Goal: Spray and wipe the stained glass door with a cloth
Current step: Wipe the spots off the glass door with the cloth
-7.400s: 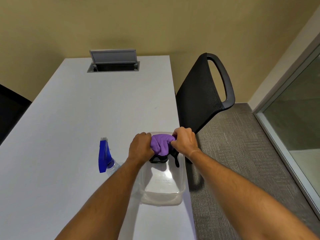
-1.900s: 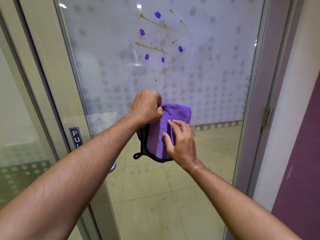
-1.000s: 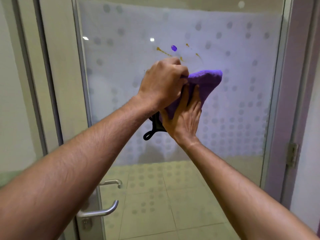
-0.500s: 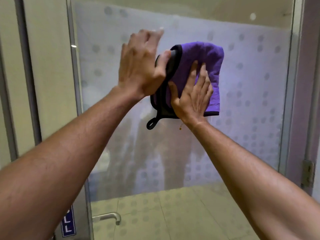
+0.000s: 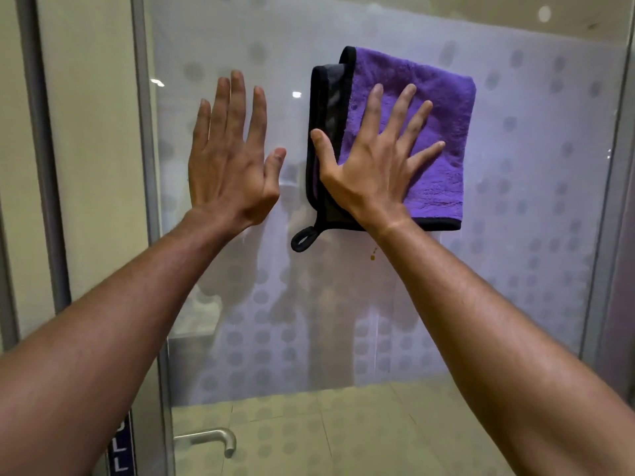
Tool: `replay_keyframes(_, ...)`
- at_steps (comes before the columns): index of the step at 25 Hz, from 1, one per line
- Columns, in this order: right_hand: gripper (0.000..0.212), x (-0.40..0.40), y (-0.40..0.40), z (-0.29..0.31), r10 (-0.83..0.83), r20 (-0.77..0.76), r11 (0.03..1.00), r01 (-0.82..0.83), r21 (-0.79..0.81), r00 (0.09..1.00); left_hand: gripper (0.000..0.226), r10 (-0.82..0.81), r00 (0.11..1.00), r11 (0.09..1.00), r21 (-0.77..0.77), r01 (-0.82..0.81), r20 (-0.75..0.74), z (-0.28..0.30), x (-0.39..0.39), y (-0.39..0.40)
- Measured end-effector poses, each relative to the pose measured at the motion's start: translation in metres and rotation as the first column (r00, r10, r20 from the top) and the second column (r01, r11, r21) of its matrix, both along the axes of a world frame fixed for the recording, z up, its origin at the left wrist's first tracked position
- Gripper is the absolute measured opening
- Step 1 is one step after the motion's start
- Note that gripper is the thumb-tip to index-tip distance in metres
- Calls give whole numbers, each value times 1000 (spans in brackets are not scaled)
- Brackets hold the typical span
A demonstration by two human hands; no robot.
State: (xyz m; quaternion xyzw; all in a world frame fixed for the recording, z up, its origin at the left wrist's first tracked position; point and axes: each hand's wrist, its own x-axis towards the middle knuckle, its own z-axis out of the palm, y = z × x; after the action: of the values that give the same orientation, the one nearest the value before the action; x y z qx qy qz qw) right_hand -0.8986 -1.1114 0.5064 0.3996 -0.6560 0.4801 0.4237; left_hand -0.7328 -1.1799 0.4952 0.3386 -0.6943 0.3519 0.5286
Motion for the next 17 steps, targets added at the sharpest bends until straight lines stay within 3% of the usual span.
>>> replay_keyframes(3, 78, -3, -2, 6, 22, -53, 999, -23, -23, 998, 75, 22, 1000, 999, -23, -22, -7, -1, -3, -1)
replay_keyframes(8, 102, 10, -5, 10, -7, -41, 1000, 8, 17, 999, 74, 34, 999, 999, -38, -35, -27, -2, -4, -2)
replay_keyframes(12, 74, 5, -6, 15, -22, -49, 1000, 21, -20, 999, 73, 29, 999, 997, -64, -31, -31, 0, -5, -3)
replay_keyframes(17, 59, -1, -8, 17, 11, -139, 1000, -12, -9, 990, 74, 38, 999, 997, -65, -40, -36, -1, -6, -2)
